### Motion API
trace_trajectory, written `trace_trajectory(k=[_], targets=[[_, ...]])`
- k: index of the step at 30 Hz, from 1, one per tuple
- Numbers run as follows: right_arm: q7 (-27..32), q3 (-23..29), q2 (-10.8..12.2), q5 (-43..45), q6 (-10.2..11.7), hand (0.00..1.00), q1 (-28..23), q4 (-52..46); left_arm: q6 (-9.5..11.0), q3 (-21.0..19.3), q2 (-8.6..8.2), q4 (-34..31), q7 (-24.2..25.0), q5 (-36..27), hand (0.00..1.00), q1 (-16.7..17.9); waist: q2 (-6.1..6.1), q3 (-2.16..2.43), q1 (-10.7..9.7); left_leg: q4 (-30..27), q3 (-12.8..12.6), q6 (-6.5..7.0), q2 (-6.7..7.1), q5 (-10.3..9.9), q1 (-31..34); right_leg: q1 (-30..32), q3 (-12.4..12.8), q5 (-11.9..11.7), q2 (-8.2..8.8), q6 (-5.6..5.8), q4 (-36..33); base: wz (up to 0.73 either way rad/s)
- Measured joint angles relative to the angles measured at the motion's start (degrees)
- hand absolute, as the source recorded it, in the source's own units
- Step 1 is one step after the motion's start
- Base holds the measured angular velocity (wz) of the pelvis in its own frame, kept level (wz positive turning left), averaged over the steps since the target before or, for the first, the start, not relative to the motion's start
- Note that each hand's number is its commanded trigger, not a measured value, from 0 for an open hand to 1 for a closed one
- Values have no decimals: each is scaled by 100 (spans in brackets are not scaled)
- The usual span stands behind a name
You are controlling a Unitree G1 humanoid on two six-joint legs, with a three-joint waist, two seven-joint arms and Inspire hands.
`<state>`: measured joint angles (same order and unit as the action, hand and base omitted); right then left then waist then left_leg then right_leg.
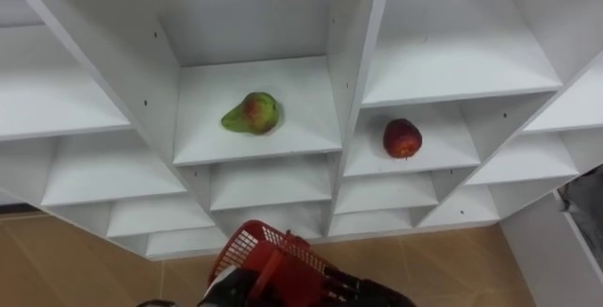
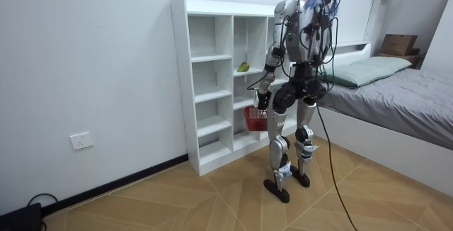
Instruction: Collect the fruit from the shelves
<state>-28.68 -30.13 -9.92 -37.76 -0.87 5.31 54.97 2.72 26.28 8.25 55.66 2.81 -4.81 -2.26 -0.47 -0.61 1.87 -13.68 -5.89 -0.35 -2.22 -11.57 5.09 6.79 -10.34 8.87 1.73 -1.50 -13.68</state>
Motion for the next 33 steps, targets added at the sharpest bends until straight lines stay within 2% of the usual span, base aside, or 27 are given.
trace_trajectory(k=[3, 7, 10, 12, 13, 16, 18, 20, 22, 27, 31, 33], targets=[[7, 13, -167, 291, 143, 0, -16, -715, 11, -201, 58, 2, 20, 5, 100, 109, -59, 8, 23, -18, 6, -1, -1, 1, -88, -105, -10, 0, -29, 0, 8, 2], [12, 20, -244, 514, 251, 0, -62, -1459, 15, -566, 102, -65, 51, -2, 100, 160, -105, -20, 28, -17, 146, -1, 26, 2, -189, -282, -112, 16, -19, 12, 41, 15], [-1, 8, -394, 523, 258, 0, -123, -2157, 39, -609, 212, -378, 59, 5, 100, 252, -171, -31, 45, -15, 225, 1, 49, 27, -178, -297, -146, 21, -7, 16, 38, 14], [-21, 11, -481, 611, 273, 0, -130, -2562, 45, -627, 232, -412, 58, 53, 100, 282, -199, -29, 55, -16, 252, 2, 58, 27, -214, -349, -154, 28, 3, 25, 42, 10], [-31, 8, -527, 664, 282, 0, -141, -2774, 45, -626, 247, -411, 58, 54, 100, 282, -231, -42, 51, -7, 278, 2, 66, 27, -267, -420, -182, 36, 9, 32, 59, 10], [-15, 22, -532, 1046, 284, 0, -221, -3282, 89, -714, 265, -402, 26, 287, 100, 286, -352, -16, 139, 2, 298, 2, 68, 27, -303, -492, -232, 40, 6, 36, 107, 7], [-13, 27, -533, 1449, 283, 0, -216, -3553, 108, -770, 260, -402, 15, 394, 100, 300, -406, -38, 171, 11, 314, 3, 75, 27, -353, -556, -245, 41, 9, 37, 115, 5], [-2, 76, -534, 1823, 284, 0, -217, -3794, 145, -827, 259, -401, 18, 478, 100, 351, -427, -31, 190, 11, 358, 5, 86, 24, -382, -619, -252, 49, 15, 51, 133, 11], [23, 216, -557, 2170, 284, 0, -220, -4171, 174, -859, 286, -421, 31, 553, 100, 389, -423, -33, 309, 20, 367, 5, 87, 23, -391, -622, -244, 49, 10, 52, 150, 2], [245, 260, -610, 2705, 343, 0, -191, -4988, 203, -981, 362, -641, 36, 580, 100, 601, -421, -33, 463, 69, 418, 3, 83, 23, -496, -744, -249, 51, -4, 49, 193, 0], [569, 259, -610, 2730, 464, 0, -178, -5363, 292, -1033, 400, -642, 37, 583, 100, 611, -508, -10, 644, 117, 442, 3, 87, 23, -592, -834, -265, 54, -6, 54, 212, 1], [689, 258, -597, 2735, 516, 0, -107, -5410, 302, -1081, 435, -636, 38, 584, 100, 646, -557, -26, 656, 119, 464, 3, 89, 23, -640, -884, -278, 54, -5, 54, 217, 6]])
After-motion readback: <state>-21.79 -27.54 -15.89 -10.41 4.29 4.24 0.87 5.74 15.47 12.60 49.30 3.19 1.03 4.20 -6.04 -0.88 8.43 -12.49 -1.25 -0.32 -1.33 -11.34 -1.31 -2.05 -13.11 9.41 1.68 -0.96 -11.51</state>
